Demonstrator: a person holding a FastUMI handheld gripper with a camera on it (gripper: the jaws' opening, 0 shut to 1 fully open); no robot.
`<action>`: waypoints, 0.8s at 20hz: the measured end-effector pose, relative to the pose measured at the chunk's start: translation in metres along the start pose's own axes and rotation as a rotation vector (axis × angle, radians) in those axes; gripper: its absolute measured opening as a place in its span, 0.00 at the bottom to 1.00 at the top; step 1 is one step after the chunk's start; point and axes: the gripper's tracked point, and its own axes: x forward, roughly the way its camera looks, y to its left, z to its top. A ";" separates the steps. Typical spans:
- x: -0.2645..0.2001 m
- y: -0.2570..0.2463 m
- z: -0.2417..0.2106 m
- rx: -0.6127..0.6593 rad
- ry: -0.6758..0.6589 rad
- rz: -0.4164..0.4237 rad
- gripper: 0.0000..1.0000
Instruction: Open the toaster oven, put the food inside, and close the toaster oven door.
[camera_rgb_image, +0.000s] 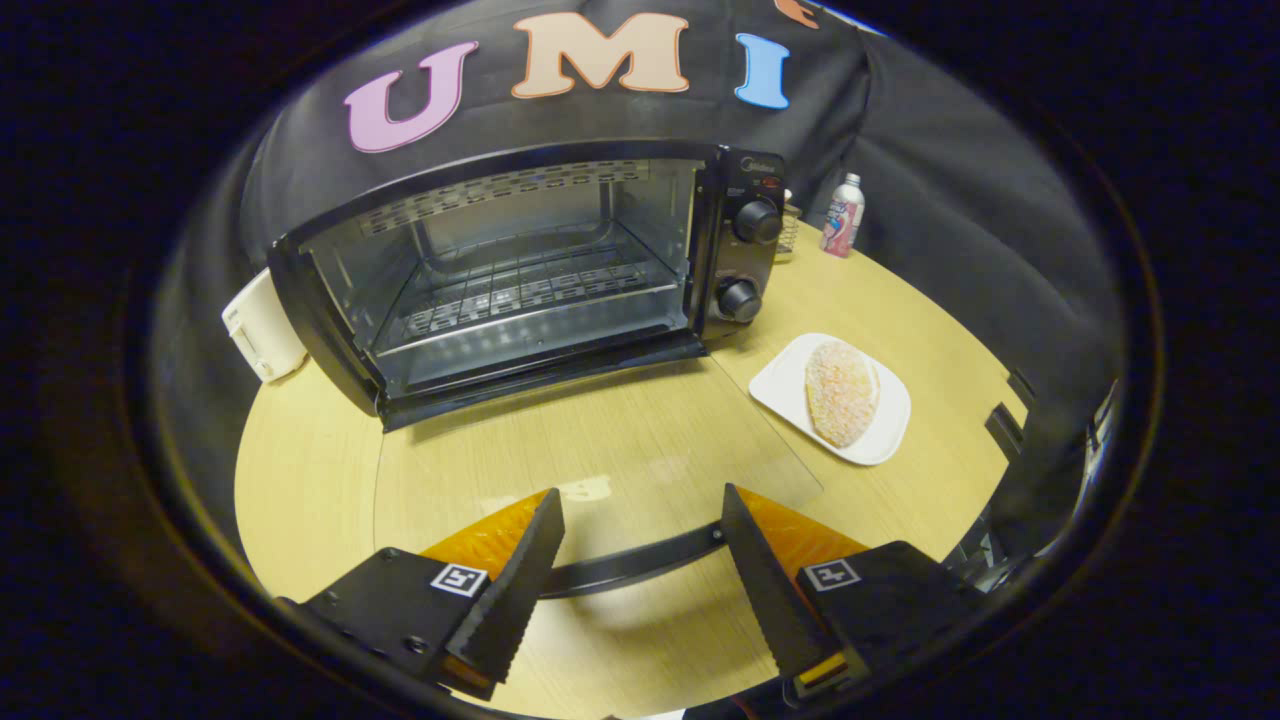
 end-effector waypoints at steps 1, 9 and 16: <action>0.002 0.000 0.001 0.002 0.002 0.001 0.99; 0.008 0.000 0.003 -0.013 -0.008 0.044 0.98; 0.001 -0.031 0.017 0.058 0.033 0.040 0.96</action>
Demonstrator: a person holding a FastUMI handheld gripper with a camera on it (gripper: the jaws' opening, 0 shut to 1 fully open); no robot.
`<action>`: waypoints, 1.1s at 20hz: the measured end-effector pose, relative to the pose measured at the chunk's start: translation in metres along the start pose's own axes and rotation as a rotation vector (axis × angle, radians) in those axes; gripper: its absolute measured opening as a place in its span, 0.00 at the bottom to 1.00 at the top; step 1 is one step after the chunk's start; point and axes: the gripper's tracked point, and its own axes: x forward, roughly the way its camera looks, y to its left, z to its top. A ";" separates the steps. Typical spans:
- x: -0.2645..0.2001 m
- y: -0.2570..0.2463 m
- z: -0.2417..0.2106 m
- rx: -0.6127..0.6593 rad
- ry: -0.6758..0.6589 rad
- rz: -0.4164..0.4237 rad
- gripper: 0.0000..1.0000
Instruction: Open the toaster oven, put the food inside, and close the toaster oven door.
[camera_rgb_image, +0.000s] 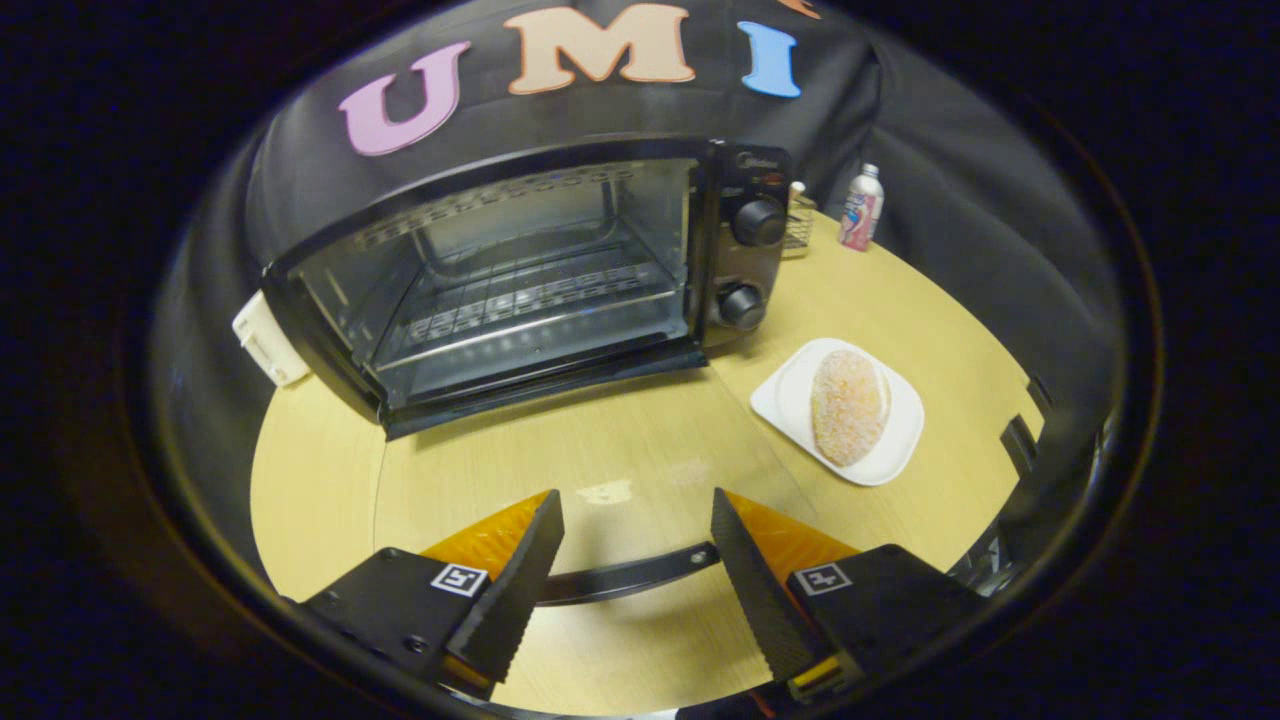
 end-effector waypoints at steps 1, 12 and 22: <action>-0.003 -0.012 0.006 0.047 -0.013 -0.015 0.95; 0.035 -0.120 0.043 0.171 -0.034 -0.185 0.92; 0.075 -0.148 0.046 0.205 0.029 -0.181 0.91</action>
